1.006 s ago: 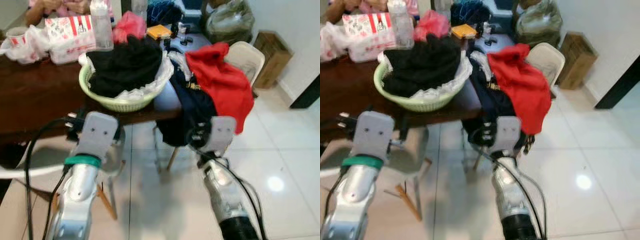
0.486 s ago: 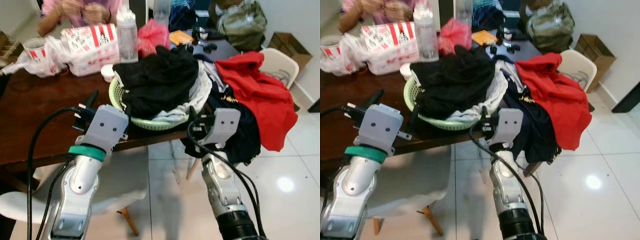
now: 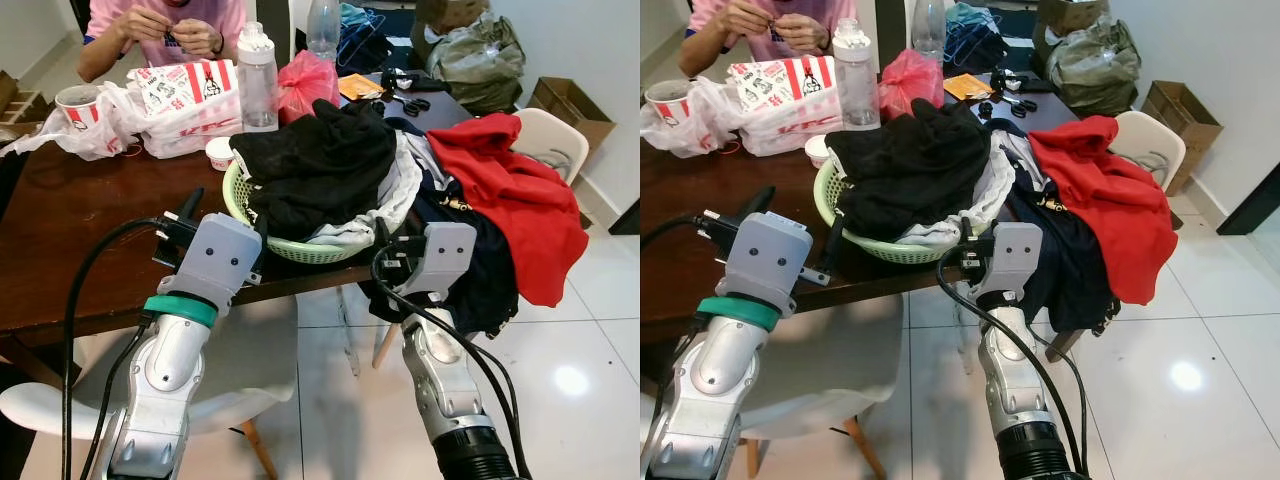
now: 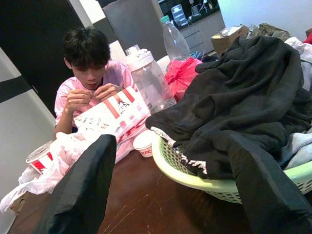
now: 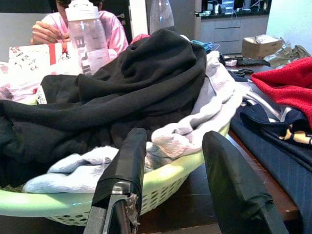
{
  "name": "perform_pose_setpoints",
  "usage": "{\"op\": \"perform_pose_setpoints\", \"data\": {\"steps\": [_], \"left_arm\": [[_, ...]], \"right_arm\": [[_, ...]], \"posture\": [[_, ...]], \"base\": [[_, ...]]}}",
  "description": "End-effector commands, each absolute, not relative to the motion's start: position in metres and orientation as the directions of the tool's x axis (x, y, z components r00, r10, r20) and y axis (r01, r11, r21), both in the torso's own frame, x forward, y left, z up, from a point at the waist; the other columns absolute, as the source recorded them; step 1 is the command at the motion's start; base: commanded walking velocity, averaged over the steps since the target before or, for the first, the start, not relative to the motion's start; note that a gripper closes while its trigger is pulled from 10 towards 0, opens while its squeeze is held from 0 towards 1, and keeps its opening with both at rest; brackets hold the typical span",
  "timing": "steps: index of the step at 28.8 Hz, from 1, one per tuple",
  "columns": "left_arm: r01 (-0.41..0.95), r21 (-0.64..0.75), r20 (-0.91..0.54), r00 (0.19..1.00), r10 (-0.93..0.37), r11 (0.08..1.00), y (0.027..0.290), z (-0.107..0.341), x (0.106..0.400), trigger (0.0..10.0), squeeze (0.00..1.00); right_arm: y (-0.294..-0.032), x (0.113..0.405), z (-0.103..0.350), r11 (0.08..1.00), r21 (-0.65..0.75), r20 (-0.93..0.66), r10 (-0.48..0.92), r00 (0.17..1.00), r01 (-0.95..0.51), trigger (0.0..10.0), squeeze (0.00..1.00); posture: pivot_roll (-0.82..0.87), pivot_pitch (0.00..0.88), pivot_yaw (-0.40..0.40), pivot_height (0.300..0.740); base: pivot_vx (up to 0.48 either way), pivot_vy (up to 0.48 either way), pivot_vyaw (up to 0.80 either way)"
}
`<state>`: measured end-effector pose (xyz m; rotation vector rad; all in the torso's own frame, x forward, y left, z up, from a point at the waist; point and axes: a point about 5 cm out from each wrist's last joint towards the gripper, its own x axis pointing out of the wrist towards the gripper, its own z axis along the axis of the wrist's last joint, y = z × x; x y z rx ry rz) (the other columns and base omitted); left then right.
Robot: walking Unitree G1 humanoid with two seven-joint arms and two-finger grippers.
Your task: Hang hanger
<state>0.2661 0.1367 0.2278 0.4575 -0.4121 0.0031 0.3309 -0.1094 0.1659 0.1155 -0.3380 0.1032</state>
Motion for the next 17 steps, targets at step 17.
{"op": "perform_pose_setpoints", "data": {"steps": [17], "left_arm": [[-0.113, 0.374, 0.387, 0.921, -0.044, 0.920, 0.1415, 0.2298, 0.2657, 10.0, 0.00]], "right_arm": [[-0.1092, 0.3277, 0.1554, 0.988, 0.083, 0.297, 0.100, 0.950, -0.130, 10.0, 0.00]], "posture": [[0.07, 0.081, 0.019, 0.740]], "base": [[0.000, -0.152, 0.00]]}}
